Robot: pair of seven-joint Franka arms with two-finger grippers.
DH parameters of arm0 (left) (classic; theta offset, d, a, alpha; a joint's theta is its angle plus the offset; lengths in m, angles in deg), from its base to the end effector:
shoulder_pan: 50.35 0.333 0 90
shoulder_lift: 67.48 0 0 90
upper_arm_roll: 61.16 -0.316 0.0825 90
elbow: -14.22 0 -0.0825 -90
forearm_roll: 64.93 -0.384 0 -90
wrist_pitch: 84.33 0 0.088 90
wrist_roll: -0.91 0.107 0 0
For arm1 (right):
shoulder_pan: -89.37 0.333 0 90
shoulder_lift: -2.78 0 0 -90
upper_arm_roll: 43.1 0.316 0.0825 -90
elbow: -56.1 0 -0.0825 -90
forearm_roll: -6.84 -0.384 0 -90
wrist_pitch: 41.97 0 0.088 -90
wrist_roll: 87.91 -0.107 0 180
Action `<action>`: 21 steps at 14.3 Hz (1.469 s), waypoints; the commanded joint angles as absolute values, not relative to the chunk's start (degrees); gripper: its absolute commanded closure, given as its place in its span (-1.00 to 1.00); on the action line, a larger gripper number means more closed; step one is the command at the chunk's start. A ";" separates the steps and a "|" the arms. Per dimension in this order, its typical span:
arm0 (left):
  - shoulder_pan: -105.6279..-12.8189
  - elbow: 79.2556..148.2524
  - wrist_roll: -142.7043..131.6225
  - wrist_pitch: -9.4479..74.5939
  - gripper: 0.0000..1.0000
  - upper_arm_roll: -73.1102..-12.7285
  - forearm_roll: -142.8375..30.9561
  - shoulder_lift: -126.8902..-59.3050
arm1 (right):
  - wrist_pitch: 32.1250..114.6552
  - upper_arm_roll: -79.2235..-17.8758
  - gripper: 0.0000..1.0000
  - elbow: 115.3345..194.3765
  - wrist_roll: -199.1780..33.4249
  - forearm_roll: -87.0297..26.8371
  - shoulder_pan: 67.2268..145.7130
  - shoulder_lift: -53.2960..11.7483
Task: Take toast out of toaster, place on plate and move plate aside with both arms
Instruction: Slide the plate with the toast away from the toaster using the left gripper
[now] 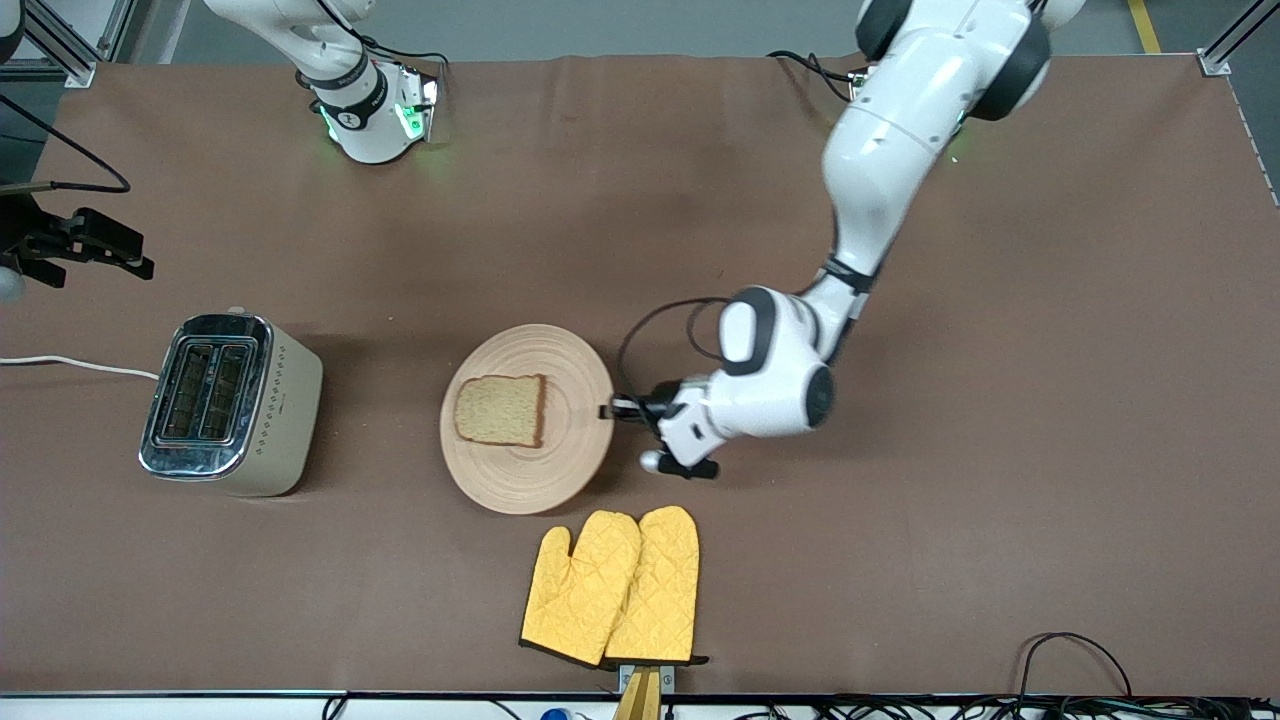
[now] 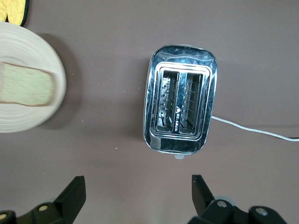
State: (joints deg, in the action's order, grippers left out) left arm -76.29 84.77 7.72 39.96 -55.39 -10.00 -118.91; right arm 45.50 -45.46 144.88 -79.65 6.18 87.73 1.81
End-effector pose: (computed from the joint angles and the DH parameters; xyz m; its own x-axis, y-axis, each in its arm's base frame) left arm 0.6501 -0.4129 0.2474 0.9869 -0.1198 -0.1076 0.0031 -0.6541 0.7564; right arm 0.5539 -0.0372 0.6213 0.9965 0.0748 -0.0378 0.0742 -0.9971 -0.0164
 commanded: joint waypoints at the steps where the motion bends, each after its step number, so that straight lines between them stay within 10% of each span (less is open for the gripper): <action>1: -67.69 86.46 13.99 29.44 1.00 -53.95 -10.44 -114.50 | 44.61 -44.24 -1.00 142.23 -79.65 7.28 86.38 1.20; 8: -43.96 86.29 30.24 7.37 1.00 -54.21 -12.10 -115.99 | 44.60 -43.98 -1.00 142.67 -79.82 10.27 85.07 1.20; 21: -22.05 86.29 51.18 3.56 0.99 -54.57 -19.67 -126.80 | 44.78 -40.73 -1.00 143.28 -79.82 9.82 80.93 1.11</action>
State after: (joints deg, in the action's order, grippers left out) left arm -22.45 87.13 49.99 4.58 -55.54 -20.07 -125.82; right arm 45.15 -42.68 143.44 -79.65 9.54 82.75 1.01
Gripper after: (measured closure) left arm 0.903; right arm 0.000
